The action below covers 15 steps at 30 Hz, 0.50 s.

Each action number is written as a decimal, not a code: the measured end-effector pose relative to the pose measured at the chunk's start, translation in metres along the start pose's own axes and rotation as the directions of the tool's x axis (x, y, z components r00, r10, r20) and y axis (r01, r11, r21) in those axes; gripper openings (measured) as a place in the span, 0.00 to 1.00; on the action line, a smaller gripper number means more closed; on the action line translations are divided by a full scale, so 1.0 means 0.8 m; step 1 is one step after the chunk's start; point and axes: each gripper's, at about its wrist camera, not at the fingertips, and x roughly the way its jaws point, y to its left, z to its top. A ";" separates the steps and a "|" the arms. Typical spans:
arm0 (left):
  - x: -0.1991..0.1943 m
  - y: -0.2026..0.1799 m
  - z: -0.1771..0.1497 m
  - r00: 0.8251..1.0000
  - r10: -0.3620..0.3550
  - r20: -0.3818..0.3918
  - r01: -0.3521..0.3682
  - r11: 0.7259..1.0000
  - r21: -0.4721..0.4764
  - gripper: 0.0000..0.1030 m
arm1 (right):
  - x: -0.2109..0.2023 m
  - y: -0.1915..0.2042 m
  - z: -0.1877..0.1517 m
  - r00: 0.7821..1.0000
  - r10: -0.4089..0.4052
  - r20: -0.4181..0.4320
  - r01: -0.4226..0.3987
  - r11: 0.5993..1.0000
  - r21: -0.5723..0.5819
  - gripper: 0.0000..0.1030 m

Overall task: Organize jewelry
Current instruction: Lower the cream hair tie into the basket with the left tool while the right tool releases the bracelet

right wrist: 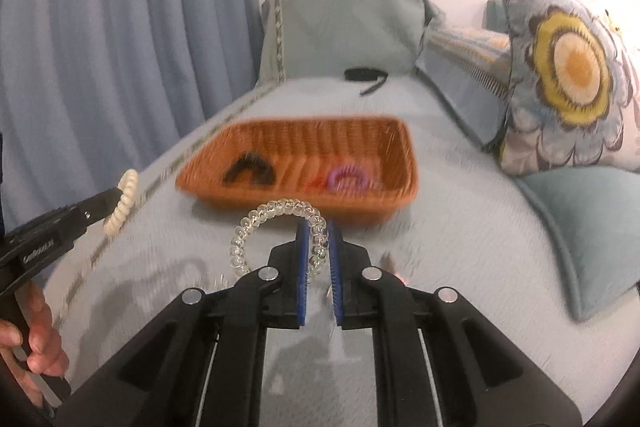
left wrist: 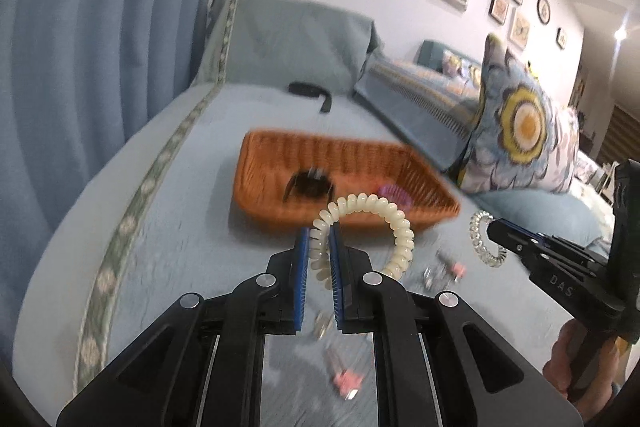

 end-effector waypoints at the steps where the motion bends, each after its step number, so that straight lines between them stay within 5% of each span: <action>1: 0.004 -0.005 0.013 1.000 -0.004 0.015 0.004 1.000 0.007 0.08 | 0.001 -0.003 0.012 1.000 -0.003 0.008 0.003 1.000 -0.001 0.08; 8: 0.042 -0.027 0.073 0.996 -0.058 0.069 0.057 0.998 0.016 0.09 | 0.035 -0.015 0.105 0.997 -0.037 0.065 0.039 0.999 -0.028 0.08; 15: 0.129 -0.036 0.097 0.999 -0.054 0.009 0.054 0.998 0.014 0.09 | 0.118 -0.037 0.139 0.998 -0.054 -0.030 0.054 0.999 0.001 0.08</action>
